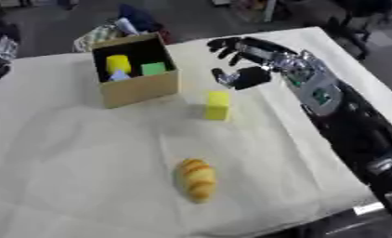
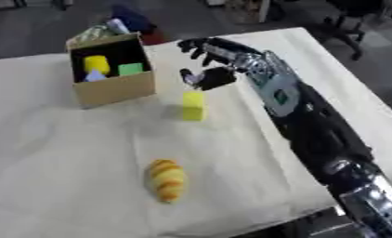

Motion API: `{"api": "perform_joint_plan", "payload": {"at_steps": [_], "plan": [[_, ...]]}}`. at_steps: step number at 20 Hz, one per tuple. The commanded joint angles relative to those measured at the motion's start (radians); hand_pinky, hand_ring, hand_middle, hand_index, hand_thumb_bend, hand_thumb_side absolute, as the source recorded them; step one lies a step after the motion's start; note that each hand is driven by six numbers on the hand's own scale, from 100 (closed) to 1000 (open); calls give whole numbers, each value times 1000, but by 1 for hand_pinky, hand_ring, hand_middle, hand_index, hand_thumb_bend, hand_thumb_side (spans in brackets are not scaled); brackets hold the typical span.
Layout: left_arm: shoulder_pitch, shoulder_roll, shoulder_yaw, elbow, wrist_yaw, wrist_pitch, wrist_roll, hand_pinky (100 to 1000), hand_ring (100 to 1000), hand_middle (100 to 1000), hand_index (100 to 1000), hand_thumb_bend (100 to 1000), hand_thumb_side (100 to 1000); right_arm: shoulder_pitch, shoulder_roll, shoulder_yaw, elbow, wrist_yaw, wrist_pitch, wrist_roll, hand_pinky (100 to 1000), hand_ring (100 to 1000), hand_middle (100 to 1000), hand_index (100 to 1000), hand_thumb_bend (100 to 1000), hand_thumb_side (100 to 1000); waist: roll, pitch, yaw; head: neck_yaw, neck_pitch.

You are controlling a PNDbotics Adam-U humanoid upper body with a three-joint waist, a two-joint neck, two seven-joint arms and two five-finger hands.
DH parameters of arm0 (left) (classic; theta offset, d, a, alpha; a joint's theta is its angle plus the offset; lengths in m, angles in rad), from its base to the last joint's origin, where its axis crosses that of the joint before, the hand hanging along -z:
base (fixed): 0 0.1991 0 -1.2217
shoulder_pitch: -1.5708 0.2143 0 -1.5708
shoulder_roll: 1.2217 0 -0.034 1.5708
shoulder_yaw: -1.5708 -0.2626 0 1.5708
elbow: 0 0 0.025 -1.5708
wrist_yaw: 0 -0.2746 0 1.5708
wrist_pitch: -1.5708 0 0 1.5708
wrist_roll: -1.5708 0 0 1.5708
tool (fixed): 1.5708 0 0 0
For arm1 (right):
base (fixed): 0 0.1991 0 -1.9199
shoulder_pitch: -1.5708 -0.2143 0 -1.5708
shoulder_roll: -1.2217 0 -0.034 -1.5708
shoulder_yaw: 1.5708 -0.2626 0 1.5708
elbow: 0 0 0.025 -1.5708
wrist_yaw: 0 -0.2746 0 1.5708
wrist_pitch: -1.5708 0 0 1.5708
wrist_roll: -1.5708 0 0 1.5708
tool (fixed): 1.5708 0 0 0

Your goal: Pick up objects on the table and place them in the box.

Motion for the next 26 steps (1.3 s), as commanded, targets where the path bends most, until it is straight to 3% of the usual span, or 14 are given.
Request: {"api": "perform_joint_plan", "payload": {"at_steps": [1,5,10,14,16,17,18,19,22,26], "plan": [[27,2,29,-51,12,1,5,711,657,634,836,195,659,-36,13,-22,76,140,-51,48,869,965,965,1000,231,486,0,-7,3,-11,4],[87,-17,47,-62,14,7,10,709,654,629,835,185,681,-48,23,-53,129,273,-82,61,894,982,978,1000,294,478,2,-6,3,-15,4],[124,-38,56,-60,12,12,15,708,652,627,836,176,695,-51,31,-94,175,377,-91,24,888,963,954,1000,301,486,3,-7,3,-18,2],[136,-50,59,-57,9,15,17,707,651,626,836,170,703,-51,39,-110,207,407,-92,6,848,885,837,990,283,505,3,-8,5,-17,0],[140,-55,59,-56,8,16,16,706,650,626,836,163,710,-49,44,-119,217,410,-90,-13,814,831,748,899,240,478,4,-9,6,-16,0],[142,-58,59,-56,8,16,15,706,650,626,836,160,715,-48,47,-124,220,406,-89,-29,785,785,644,802,211,428,5,-9,6,-16,1],[144,-60,58,-56,8,17,14,706,650,626,836,158,716,-48,48,-129,219,403,-86,-53,772,763,601,762,202,397,6,-10,7,-16,1],[147,-63,58,-55,8,17,13,706,649,625,837,156,719,-48,49,-132,218,401,-84,-80,743,710,517,680,175,312,6,-10,8,-16,1],[154,-71,60,-55,8,18,14,705,648,625,837,151,725,-55,51,-144,202,396,-75,-172,699,646,444,604,100,191,9,-11,13,-17,1],[163,-82,66,-59,8,19,18,704,648,624,837,149,724,-104,57,-160,179,354,-56,-248,678,620,430,595,100,103,12,-13,27,-18,0]]}}
